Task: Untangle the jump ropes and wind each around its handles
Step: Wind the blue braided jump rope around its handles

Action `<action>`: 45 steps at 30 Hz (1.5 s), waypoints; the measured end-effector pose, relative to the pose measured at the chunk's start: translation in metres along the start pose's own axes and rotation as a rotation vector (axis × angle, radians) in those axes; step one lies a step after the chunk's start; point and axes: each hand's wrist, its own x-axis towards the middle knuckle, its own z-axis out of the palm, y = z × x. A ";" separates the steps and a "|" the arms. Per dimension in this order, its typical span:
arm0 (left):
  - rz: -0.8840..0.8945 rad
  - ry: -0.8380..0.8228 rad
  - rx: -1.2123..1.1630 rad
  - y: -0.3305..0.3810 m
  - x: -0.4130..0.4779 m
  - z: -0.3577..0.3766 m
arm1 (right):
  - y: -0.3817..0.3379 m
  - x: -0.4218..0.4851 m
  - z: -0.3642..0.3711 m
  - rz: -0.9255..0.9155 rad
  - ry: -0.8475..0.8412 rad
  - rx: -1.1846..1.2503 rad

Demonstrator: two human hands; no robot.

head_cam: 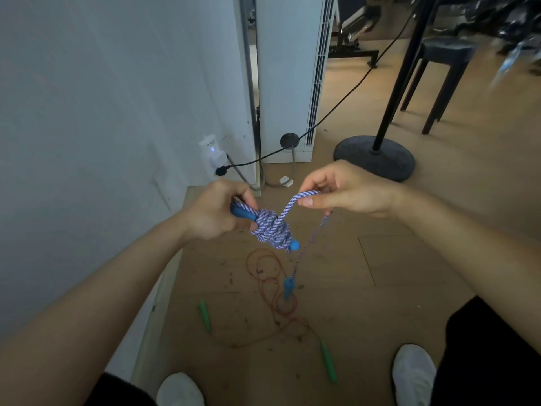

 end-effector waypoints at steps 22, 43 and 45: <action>-0.133 0.126 -1.240 0.006 -0.003 -0.015 | 0.042 0.019 -0.035 0.159 0.287 -0.027; -0.161 0.631 -0.250 -0.027 0.008 -0.007 | -0.004 -0.006 0.004 0.032 -0.285 0.054; -0.123 0.459 -0.163 -0.029 0.006 -0.006 | -0.005 -0.008 -0.002 0.034 -0.204 0.029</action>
